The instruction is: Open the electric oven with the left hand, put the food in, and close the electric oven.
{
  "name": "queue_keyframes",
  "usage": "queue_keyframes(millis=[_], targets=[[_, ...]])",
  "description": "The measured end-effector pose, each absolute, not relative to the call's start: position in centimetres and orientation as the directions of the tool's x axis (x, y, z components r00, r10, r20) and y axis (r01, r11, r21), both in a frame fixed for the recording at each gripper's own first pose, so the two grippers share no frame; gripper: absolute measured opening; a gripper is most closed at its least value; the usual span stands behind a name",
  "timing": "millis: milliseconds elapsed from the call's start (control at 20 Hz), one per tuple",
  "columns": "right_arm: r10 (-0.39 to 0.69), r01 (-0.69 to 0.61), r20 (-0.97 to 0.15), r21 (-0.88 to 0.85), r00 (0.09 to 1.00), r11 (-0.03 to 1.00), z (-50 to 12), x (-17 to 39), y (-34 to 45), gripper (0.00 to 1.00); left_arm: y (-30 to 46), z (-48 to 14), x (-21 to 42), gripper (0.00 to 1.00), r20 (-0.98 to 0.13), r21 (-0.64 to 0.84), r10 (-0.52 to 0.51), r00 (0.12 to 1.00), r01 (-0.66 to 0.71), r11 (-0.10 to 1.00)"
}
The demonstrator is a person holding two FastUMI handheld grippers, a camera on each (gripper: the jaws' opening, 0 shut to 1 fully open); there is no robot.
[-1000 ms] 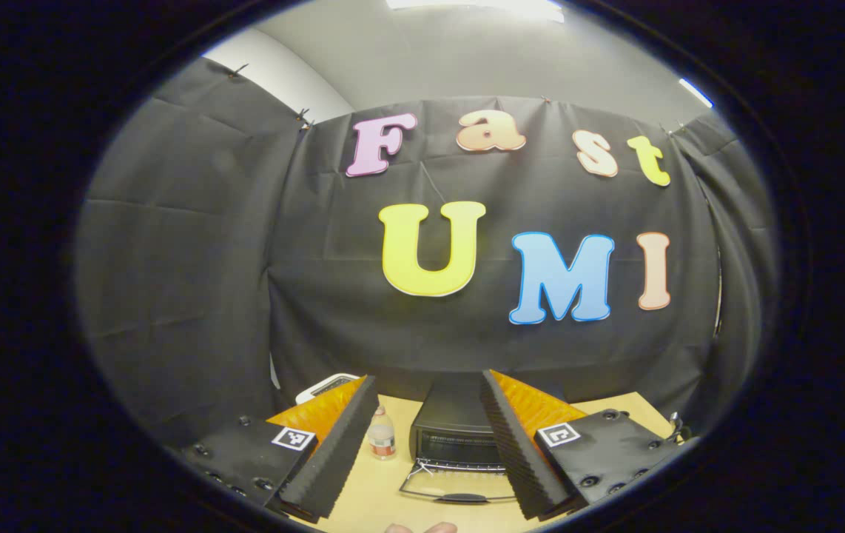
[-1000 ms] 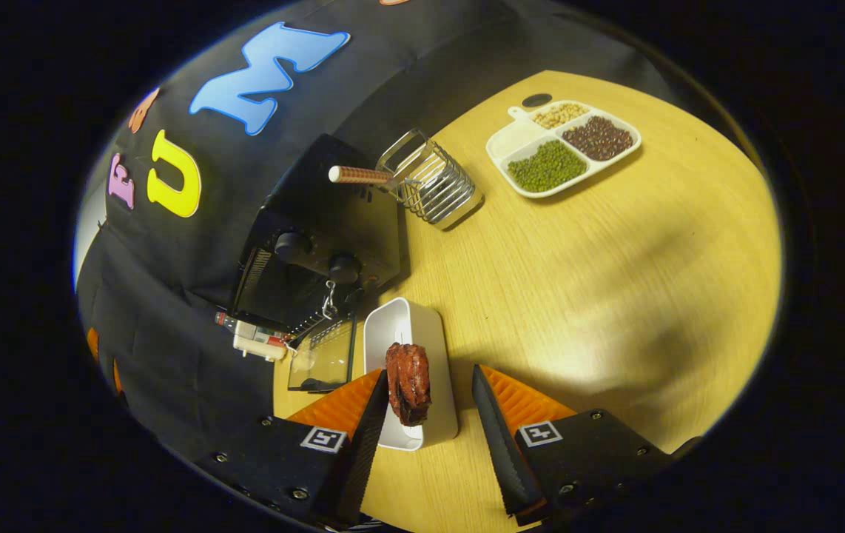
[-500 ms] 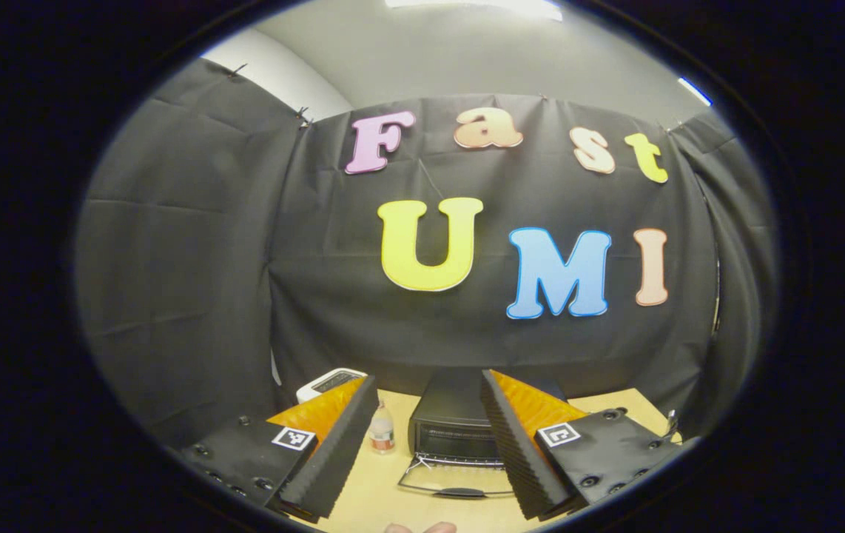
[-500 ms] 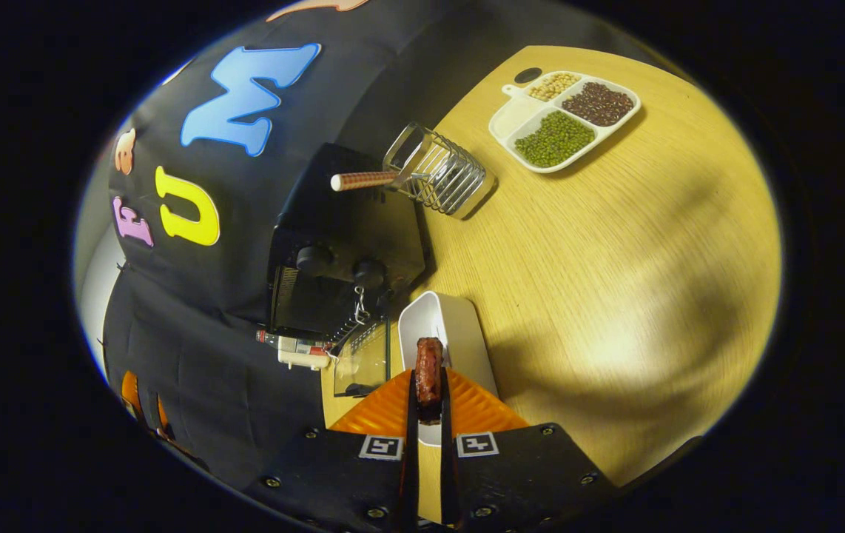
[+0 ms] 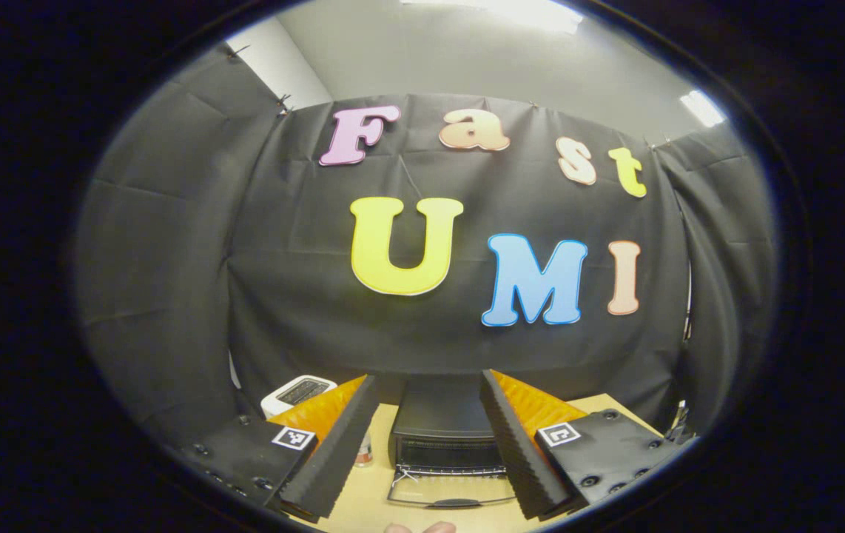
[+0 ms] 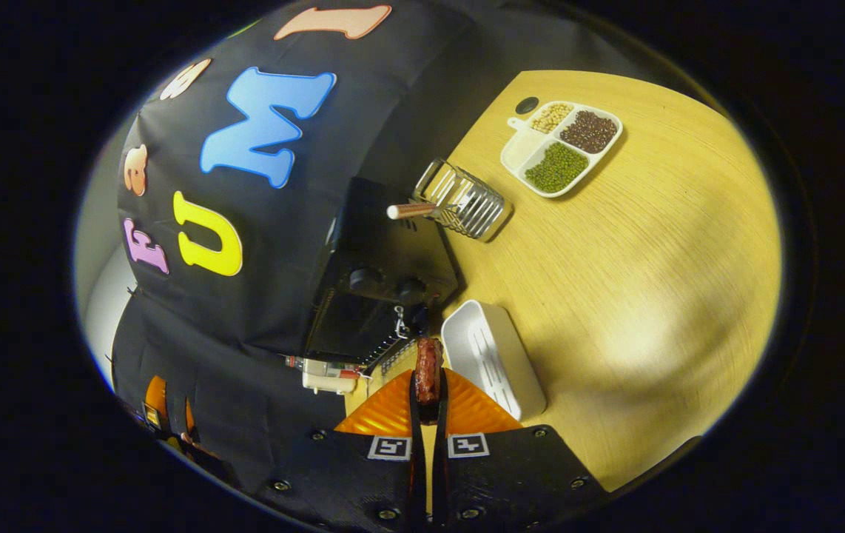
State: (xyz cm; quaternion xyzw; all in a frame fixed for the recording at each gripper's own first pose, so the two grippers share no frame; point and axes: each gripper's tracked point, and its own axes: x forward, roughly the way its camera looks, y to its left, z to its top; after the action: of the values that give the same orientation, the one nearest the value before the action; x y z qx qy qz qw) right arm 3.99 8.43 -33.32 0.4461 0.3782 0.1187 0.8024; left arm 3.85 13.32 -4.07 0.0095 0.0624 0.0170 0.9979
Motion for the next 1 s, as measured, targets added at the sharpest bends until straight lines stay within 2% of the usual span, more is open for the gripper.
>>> queue_keyframes(millis=[450,750,850,1000], targets=[[0.576,0.024,-0.39,0.842,0.718,0.539,-26.5,4.2,16.1,0.04,16.9,-5.1,4.0,0.97,-0.138,-0.005,-0.041,0.99,0.041,0.999],[0.617,-0.022,-0.393,0.832,0.682,0.554,-27.3,6.3,21.9,0.04,18.7,-4.6,3.2,0.97,-0.136,0.007,-0.052,0.989,0.053,0.999],[0.619,-0.016,-0.402,0.831,0.675,0.557,-28.3,7.8,23.7,0.04,19.3,-4.9,2.9,0.94,-0.147,0.012,-0.054,0.988,0.056,0.998],[0.604,0.02,-0.421,0.831,0.677,0.556,-30.3,10.3,26.1,0.04,21.0,-5.5,2.3,0.95,-0.173,0.037,-0.04,0.984,0.047,0.998]])
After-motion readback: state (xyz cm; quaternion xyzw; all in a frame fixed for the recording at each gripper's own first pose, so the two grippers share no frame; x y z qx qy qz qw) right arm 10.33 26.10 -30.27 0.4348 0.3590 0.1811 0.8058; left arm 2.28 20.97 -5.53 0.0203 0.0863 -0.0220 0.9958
